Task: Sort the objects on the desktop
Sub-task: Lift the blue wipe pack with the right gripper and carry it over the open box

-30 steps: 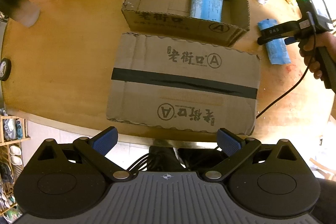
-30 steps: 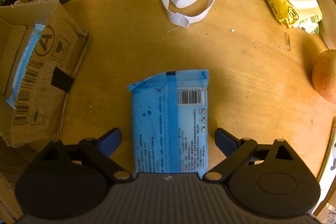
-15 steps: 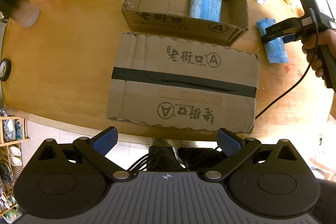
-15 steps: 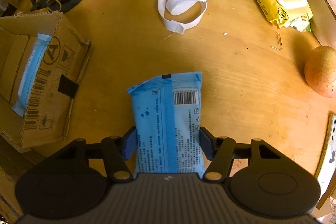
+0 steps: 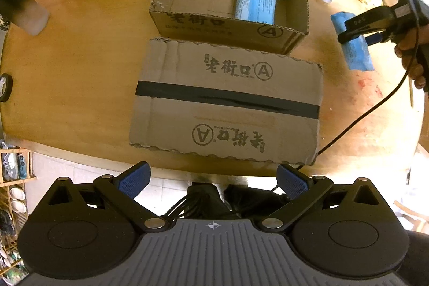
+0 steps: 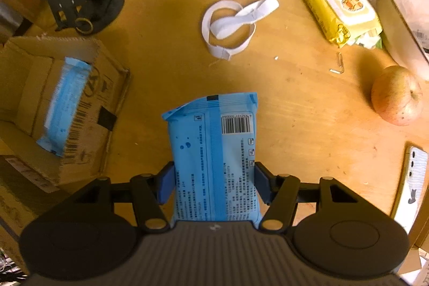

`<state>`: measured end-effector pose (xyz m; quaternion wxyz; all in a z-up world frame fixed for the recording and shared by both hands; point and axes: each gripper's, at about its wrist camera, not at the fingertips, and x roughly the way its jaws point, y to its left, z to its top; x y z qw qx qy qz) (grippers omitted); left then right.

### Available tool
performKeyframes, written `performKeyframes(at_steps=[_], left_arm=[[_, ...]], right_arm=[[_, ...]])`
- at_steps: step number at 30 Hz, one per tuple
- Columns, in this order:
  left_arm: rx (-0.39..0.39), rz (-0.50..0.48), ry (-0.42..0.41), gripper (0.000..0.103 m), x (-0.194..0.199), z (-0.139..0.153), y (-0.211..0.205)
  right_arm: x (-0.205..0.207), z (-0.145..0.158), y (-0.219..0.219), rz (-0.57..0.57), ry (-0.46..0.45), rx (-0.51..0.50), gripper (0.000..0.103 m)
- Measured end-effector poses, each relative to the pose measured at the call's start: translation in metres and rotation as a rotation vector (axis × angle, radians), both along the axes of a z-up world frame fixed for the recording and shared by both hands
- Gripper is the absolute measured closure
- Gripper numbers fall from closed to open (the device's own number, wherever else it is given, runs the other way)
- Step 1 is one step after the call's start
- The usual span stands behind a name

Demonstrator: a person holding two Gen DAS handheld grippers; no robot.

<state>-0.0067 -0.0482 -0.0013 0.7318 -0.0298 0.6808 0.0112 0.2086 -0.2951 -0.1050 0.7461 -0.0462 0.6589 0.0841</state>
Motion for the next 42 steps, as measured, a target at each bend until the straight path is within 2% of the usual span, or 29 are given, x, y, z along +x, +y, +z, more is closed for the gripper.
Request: performKeyframes(at_steps=[10, 17, 25, 42], left_arm=[[-0.003, 0.006, -0.010, 0.000, -0.015, 0.006, 0.002], [-0.012, -0.054, -0.026, 0.000, -0.015, 0.008, 0.014], [-0.028, -0.100, -0.046, 0.000, -0.010, 0.012, 0.037], [-0.054, -0.127, -0.041, 0.000, 0.001, 0.008, 0.080]], right_arm=[[-0.002, 0.047, -0.010, -0.026, -0.017, 0.023, 0.044], [-0.002, 0.066, -0.007, -0.083, -0.038, 0.032, 0.044], [0.004, 0.064, -0.004, -0.222, -0.013, 0.051, 0.044], [0.001, 0.059, 0.031, -0.301, -0.007, 0.035, 0.044]])
